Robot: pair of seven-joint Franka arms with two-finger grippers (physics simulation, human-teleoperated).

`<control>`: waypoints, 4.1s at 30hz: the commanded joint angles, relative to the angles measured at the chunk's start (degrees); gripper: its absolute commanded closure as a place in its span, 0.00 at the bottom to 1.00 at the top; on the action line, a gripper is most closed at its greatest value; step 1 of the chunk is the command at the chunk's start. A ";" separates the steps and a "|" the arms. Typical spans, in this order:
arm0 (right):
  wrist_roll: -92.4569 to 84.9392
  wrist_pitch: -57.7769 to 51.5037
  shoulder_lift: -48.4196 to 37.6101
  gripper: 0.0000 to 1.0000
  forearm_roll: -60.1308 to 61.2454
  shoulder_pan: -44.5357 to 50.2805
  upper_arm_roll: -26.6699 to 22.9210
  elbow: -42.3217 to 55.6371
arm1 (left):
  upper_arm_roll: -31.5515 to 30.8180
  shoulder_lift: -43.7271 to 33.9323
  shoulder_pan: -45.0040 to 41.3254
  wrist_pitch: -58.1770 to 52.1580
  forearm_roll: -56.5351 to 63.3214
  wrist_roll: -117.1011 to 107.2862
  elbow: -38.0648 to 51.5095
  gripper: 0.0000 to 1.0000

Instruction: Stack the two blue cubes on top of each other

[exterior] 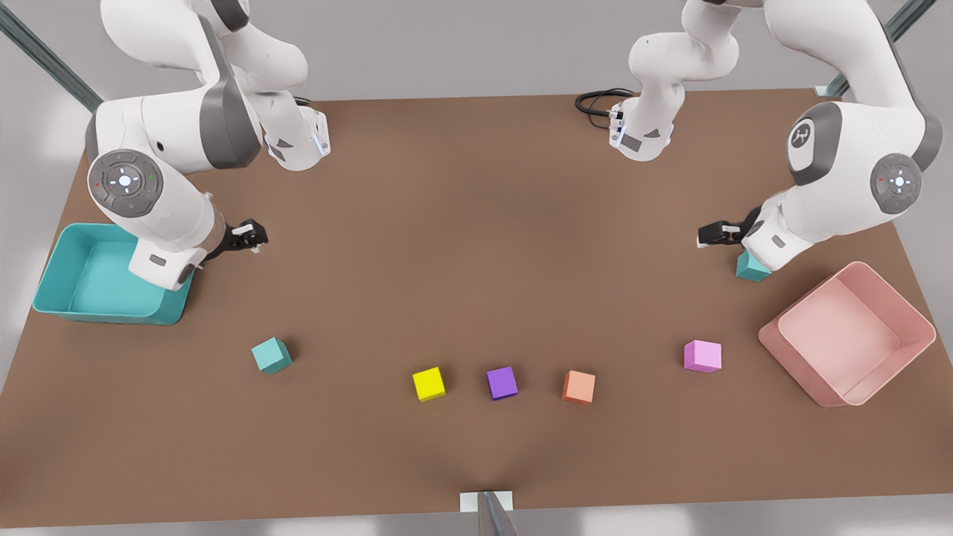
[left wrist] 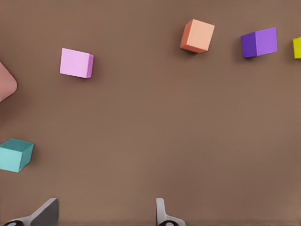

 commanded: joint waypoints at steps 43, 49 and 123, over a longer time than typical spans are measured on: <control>59.89 71.01 13.11 0.00 8.83 -9.49 -8.06 -36.89 | -1.34 0.94 -0.55 -0.67 0.46 -1.30 -0.01 0.00; 66.39 68.90 12.32 0.00 8.83 -9.40 -8.06 -39.08 | -1.34 0.94 -0.46 -0.67 0.37 -1.38 -0.01 0.00; 154.29 51.68 35.44 0.26 -11.30 30.15 7.58 -7.09 | 15.45 4.71 11.32 47.93 7.49 59.09 -36.83 0.00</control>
